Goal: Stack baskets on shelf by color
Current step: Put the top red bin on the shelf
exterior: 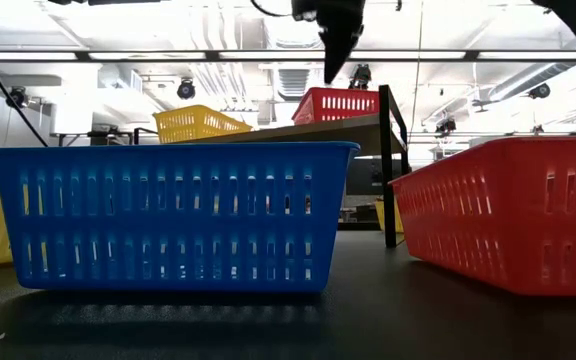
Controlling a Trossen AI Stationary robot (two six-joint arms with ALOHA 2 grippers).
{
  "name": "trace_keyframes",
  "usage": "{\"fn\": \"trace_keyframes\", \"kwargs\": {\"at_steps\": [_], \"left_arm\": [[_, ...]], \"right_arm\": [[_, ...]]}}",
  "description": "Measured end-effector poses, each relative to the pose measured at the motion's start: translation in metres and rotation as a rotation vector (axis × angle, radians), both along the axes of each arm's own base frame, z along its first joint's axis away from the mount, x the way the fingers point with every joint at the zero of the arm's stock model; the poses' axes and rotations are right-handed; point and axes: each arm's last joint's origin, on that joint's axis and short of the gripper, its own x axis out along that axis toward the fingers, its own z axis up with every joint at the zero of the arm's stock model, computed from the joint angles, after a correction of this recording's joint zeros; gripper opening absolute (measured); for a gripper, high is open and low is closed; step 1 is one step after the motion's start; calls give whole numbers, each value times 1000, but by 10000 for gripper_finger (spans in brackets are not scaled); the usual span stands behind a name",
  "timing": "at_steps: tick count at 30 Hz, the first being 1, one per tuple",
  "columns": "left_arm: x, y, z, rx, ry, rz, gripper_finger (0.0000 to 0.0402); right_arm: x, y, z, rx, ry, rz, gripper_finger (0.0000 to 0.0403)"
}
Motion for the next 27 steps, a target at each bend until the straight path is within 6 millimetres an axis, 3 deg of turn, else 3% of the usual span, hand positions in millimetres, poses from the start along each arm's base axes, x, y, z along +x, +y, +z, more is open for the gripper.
{"fn": "trace_keyframes", "kwargs": {"at_steps": [7, 11, 15, 27], "left_arm": [[0, 0, 0, 0, -1, 0, 0], [-1, 0, 1, -1, -3, 0, 0], [-1, 0, 1, -1, -2, 0, 0], [-1, 0, 1, -5, -4, 0, 0]], "right_arm": [[-9, -65, 0, 51, -115, -37, 9], [-9, -89, -5, 124, -216, -21, 9], [-7, -97, -15, 158, -235, 0, 9], [-10, -97, -47, 171, -84, -44, 8]]}}
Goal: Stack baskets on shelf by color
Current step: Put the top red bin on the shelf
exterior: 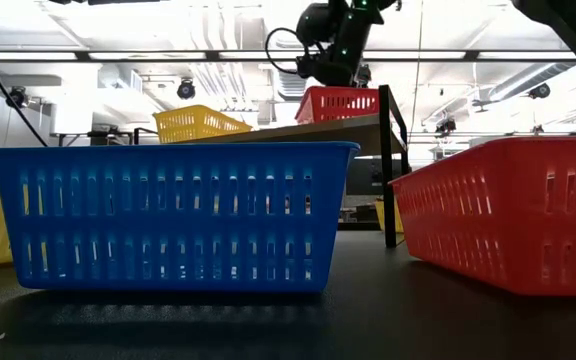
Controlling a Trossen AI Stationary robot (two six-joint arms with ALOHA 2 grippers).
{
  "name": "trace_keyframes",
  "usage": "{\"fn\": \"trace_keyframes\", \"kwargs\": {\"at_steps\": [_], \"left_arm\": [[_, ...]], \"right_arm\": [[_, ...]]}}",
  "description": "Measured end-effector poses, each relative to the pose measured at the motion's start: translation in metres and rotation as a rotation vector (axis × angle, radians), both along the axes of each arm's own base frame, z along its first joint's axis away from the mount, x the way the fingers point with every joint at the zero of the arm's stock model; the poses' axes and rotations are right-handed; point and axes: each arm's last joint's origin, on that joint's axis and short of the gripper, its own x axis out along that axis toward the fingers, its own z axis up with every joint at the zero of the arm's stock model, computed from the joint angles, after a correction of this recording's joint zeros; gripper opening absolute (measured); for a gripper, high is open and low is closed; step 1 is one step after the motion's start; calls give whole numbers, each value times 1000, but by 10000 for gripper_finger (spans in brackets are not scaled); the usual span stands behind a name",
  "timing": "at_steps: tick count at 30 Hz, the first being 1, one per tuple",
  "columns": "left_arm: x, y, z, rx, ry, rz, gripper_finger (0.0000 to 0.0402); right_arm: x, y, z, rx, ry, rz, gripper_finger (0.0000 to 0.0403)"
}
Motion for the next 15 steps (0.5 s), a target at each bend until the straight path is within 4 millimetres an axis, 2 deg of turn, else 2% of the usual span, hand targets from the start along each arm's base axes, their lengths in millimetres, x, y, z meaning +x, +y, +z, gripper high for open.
{"fn": "trace_keyframes", "kwargs": {"at_steps": [15], "left_arm": [[0, 0, 0, 0, 1, 0, 0]], "right_arm": [[-19, 17, -1, 97, 189, -94, 8]]}}
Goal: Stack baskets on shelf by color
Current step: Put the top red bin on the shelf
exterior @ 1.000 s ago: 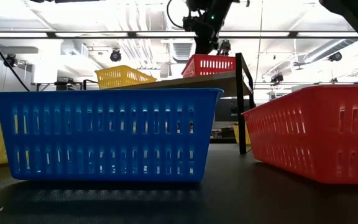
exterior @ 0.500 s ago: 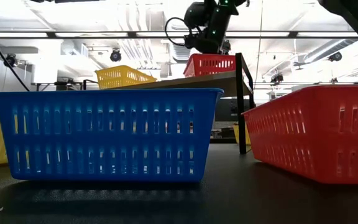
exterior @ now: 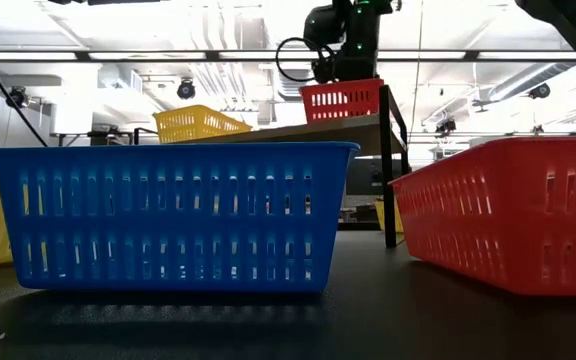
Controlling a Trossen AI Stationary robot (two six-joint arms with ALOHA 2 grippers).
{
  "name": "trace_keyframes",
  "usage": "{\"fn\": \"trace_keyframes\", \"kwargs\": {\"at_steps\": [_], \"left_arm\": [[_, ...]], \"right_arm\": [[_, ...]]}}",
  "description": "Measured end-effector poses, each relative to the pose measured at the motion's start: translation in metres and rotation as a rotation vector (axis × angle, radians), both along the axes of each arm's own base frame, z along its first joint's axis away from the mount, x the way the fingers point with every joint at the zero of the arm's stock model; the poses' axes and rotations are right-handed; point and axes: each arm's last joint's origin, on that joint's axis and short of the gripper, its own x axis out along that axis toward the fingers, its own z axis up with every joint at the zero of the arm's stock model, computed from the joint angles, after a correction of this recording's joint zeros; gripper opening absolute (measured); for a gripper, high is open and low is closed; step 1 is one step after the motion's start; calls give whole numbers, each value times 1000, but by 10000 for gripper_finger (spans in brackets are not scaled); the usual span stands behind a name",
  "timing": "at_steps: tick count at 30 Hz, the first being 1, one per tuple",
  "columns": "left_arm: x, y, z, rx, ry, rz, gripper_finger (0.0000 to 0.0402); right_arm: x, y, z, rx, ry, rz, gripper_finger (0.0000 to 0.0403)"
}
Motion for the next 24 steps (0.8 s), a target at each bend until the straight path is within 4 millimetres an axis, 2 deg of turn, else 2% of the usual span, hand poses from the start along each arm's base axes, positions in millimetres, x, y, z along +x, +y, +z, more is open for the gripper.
{"fn": "trace_keyframes", "kwargs": {"at_steps": [8, 18, 24], "left_arm": [[0, 0, 0, 0, 0, 0, 0], [0, 0, 0, 0, 1, 0, 0], [0, 0, 0, 1, 1, 0, 0]], "right_arm": [[-6, 13, 0, 61, 80, -49, 8], [0, 28, 1, 61, 75, -34, 8], [-8, 30, 14, -43, 74, -59, 8]]}}
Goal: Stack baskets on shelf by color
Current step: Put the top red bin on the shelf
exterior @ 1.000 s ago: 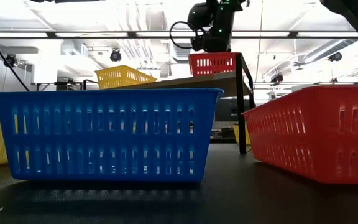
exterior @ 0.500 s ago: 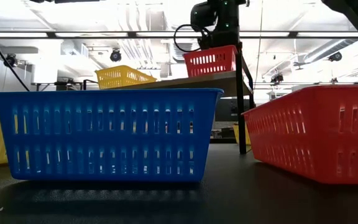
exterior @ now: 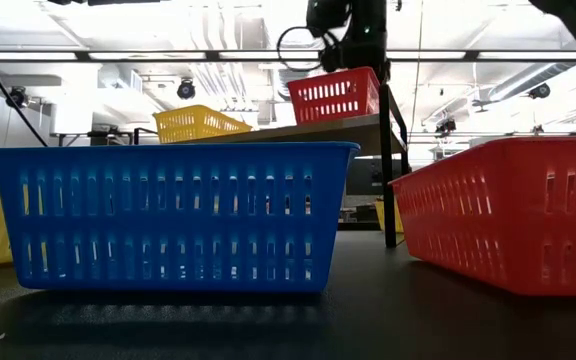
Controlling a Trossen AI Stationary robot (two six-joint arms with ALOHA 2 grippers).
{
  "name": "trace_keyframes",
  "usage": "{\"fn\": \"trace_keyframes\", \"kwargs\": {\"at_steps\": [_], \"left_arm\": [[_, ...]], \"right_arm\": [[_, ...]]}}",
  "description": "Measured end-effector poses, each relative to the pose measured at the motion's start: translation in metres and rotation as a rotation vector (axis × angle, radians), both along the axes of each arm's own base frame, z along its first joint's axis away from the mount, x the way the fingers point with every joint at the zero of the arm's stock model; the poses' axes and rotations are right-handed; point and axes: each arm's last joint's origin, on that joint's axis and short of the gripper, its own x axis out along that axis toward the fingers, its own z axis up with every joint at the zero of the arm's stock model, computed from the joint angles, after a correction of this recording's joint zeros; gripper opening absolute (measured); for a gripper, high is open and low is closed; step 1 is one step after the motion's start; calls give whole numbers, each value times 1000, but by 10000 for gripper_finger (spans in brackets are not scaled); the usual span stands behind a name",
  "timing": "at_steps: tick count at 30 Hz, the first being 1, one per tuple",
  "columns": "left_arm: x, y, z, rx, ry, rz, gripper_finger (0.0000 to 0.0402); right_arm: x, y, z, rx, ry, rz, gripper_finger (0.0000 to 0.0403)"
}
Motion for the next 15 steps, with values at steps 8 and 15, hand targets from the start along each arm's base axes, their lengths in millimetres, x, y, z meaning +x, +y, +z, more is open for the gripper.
{"fn": "trace_keyframes", "kwargs": {"at_steps": [8, 15], "left_arm": [[0, 0, 0, 0, 0, 0, 0], [0, 0, 0, -3, -1, 0, 0]], "right_arm": [[-27, 21, 40, 81, -177, -66, 8], [-38, 55, 49, 202, -232, -84, 8]]}}
